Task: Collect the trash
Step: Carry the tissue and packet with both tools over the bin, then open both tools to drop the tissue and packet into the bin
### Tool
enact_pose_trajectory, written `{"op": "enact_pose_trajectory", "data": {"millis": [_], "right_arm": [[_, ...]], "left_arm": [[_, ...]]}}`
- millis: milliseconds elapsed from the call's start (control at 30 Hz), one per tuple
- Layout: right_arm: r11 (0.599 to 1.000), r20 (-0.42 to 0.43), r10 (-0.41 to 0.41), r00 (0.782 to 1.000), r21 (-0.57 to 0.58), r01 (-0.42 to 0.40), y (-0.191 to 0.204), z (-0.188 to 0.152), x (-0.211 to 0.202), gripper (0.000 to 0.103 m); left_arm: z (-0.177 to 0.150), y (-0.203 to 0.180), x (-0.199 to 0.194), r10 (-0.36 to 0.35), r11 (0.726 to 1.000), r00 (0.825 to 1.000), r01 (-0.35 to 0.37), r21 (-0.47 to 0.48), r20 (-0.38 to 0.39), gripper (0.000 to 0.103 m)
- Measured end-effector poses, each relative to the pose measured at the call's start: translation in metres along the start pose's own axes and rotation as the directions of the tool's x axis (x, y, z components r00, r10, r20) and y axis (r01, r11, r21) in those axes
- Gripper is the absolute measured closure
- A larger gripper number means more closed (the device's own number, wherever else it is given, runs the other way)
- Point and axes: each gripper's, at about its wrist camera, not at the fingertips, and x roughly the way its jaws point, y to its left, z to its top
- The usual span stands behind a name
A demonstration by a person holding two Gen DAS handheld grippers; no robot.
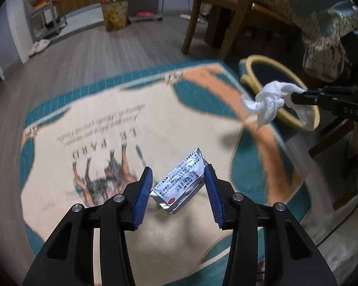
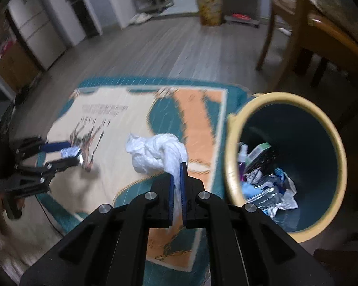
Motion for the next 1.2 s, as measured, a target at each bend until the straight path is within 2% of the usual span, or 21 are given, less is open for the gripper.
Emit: {"op": "enact_pose_trajectory", "data": {"millis": [200,333,500,667,833,1033,1100,1167,1200], "right_arm": [[0.988,0.081,-0.043,0.996,0.154,0.030,-0.056,0.008,-0.032,0.099],[0.970,0.107,-0.103,0.989,0.232,0.076,-0.096,0.005,-0.046,0.099],[0.938,0.103,-0.146,0.984,0.332,0.105,-0.144,-0.007,-0.050,0.099],[0.906,0.049,-0.158,0.986,0.404,0.125,-0.179,-0.021,-0.038,0.099],[0.902,0.025,-0.152,0.988,0.413,0.129,-0.195,-0.031,-0.029,0.099],[0.906,0.029,-0.145,0.989,0.406,0.121,-0.198,-0.032,-0.025,0.098],[0.907,0.023,-0.143,0.989,0.404,0.121,-0.199,-0.032,-0.022,0.092],[0.907,0.013,-0.140,0.990,0.402,0.123,-0.200,-0.033,-0.020,0.080],[0.907,0.013,-0.141,0.990,0.403,0.123,-0.199,-0.034,-0.021,0.078]], "left_arm": [[0.038,-0.036,-0.008,-0.025,1.000,0.997,0.025,0.002,0.073,0.056],[0.064,-0.074,-0.007,-0.058,0.997,0.992,0.053,0.055,0.110,0.056],[0.088,-0.120,0.012,-0.109,0.988,0.987,0.095,0.118,0.122,0.056],[0.100,-0.159,0.039,-0.145,0.975,0.985,0.126,0.185,0.094,0.056],[0.111,-0.185,0.067,-0.173,0.964,0.983,0.156,0.213,0.064,0.056],[0.122,-0.196,0.089,-0.206,0.962,0.977,0.190,0.195,0.061,0.054],[0.123,-0.197,0.092,-0.207,0.961,0.976,0.190,0.200,0.066,0.046],[0.125,-0.198,0.095,-0.214,0.961,0.975,0.200,0.193,0.055,0.046],[0.124,-0.197,0.095,-0.211,0.962,0.976,0.198,0.191,0.054,0.045]]}}
